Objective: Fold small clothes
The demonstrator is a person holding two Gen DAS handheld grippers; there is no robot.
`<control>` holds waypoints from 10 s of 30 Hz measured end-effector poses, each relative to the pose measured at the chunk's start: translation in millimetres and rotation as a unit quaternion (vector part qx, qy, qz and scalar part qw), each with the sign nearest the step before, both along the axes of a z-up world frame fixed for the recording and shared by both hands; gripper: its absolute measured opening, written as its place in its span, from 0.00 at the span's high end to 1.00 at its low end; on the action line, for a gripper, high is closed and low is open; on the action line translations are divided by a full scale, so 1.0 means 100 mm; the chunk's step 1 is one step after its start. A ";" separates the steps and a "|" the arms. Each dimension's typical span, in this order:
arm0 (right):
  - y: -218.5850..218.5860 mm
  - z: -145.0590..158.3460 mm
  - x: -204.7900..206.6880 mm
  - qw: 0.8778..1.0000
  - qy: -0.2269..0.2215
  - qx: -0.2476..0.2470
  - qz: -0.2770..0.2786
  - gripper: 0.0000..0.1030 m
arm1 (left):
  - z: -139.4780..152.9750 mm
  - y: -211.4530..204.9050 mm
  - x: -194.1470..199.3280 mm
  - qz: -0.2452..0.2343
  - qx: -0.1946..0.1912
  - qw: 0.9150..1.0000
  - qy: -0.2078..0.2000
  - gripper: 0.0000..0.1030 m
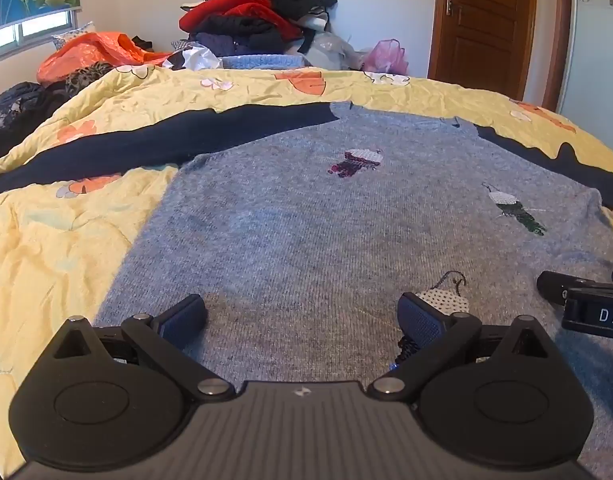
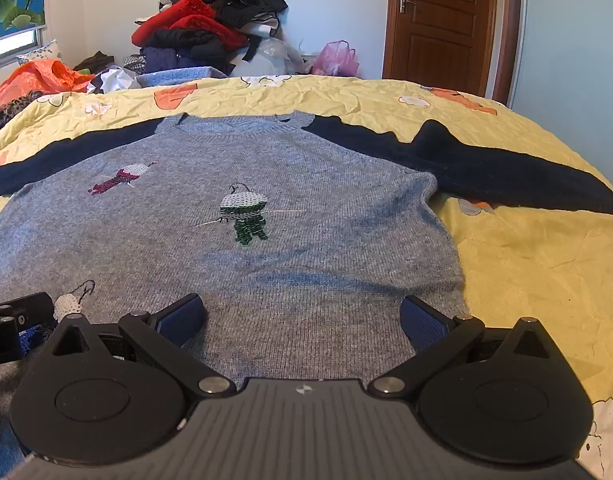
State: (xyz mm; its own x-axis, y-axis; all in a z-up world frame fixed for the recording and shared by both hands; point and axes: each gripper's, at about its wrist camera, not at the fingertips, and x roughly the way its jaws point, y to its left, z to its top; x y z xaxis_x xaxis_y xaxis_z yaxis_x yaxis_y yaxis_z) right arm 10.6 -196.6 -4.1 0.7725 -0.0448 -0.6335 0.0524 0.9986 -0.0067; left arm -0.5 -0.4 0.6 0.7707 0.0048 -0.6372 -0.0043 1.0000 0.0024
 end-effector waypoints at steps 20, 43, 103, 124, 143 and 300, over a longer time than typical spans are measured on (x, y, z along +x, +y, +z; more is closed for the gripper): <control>0.00 0.00 -0.01 1.000 0.000 -0.002 0.001 0.00 | 0.02 -0.01 0.06 0.007 0.004 1.000 0.020 0.00; 0.01 0.00 0.01 1.000 0.001 -0.004 0.001 0.00 | 0.01 -0.03 0.08 0.011 0.004 1.000 0.018 0.00; -3.89 0.11 0.16 0.821 -0.149 0.466 -0.293 0.20 | 0.01 -0.03 0.08 0.011 0.003 1.000 0.017 0.00; -2.59 0.79 0.68 0.945 -0.173 0.240 -0.141 0.89 | 0.02 -0.02 0.10 0.010 0.001 1.000 0.017 0.00; -0.09 0.28 0.69 0.979 -0.091 0.140 0.121 0.29 | 0.01 -0.03 0.11 0.012 0.001 1.000 0.016 0.00; 0.36 0.22 2.24 0.932 0.102 0.297 0.180 0.43 | 0.06 0.38 1.05 0.088 -0.206 0.958 -0.177 0.00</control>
